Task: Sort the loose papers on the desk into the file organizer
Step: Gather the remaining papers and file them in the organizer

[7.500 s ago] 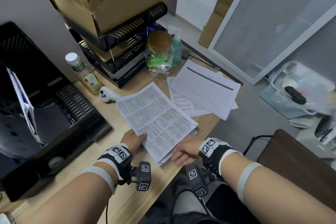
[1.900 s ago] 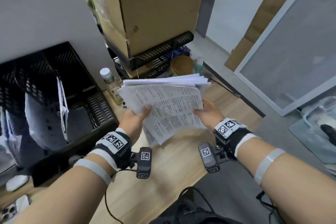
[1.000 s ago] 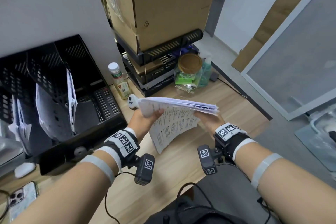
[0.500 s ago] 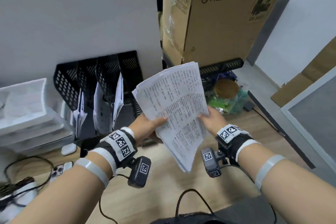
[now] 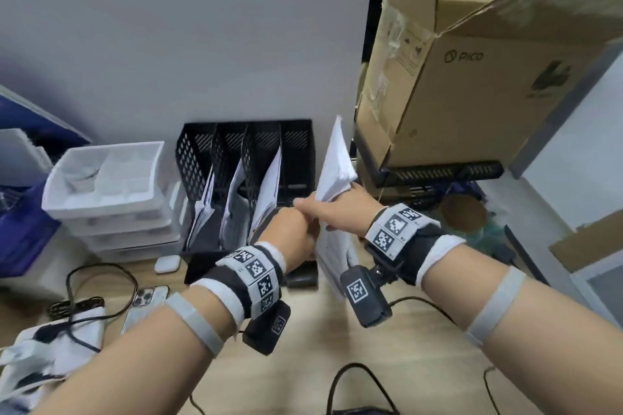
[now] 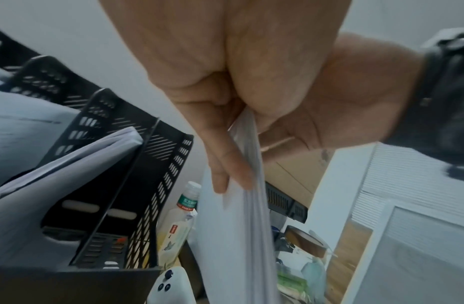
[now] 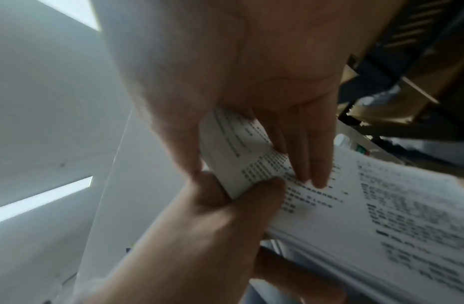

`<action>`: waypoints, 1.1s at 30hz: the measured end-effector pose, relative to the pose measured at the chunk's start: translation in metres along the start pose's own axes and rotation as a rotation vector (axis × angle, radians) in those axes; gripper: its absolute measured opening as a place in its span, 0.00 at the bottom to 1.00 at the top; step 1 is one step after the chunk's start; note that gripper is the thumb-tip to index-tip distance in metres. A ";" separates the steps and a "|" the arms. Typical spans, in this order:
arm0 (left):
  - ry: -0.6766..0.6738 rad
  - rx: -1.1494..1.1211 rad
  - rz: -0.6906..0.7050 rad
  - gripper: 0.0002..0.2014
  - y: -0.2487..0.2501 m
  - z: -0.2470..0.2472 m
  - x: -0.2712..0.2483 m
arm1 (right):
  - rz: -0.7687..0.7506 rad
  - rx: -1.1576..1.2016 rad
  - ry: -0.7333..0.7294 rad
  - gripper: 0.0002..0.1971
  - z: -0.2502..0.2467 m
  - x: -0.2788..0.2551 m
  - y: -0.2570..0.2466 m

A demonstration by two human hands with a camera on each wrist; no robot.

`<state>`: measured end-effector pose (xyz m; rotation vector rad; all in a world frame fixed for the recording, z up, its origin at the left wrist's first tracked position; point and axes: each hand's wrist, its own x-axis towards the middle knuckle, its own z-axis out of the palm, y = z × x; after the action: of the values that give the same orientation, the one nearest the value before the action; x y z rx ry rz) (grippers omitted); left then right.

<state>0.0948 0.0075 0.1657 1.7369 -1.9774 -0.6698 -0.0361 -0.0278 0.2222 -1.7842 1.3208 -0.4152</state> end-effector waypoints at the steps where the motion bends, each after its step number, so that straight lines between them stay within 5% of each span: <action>1: 0.008 0.026 -0.001 0.24 -0.001 0.002 0.001 | 0.032 0.069 0.057 0.25 -0.001 0.002 0.000; 5: 0.008 -0.072 0.016 0.51 -0.007 0.010 -0.001 | 0.048 0.303 0.175 0.15 -0.024 0.002 -0.004; 11: -0.059 -0.297 -0.017 0.63 -0.031 0.038 0.005 | -0.059 0.441 0.076 0.14 -0.052 0.000 -0.011; 20: 0.035 -0.295 -0.121 0.66 -0.042 0.041 -0.001 | 0.028 0.499 0.059 0.18 -0.049 0.018 -0.009; 33: -0.069 -0.150 -0.250 0.60 -0.082 0.044 0.053 | 0.152 0.400 0.193 0.19 -0.014 0.076 -0.012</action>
<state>0.1266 -0.0498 0.0810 1.9071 -1.7180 -0.9486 -0.0085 -0.1012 0.2234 -1.3288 1.3816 -0.7257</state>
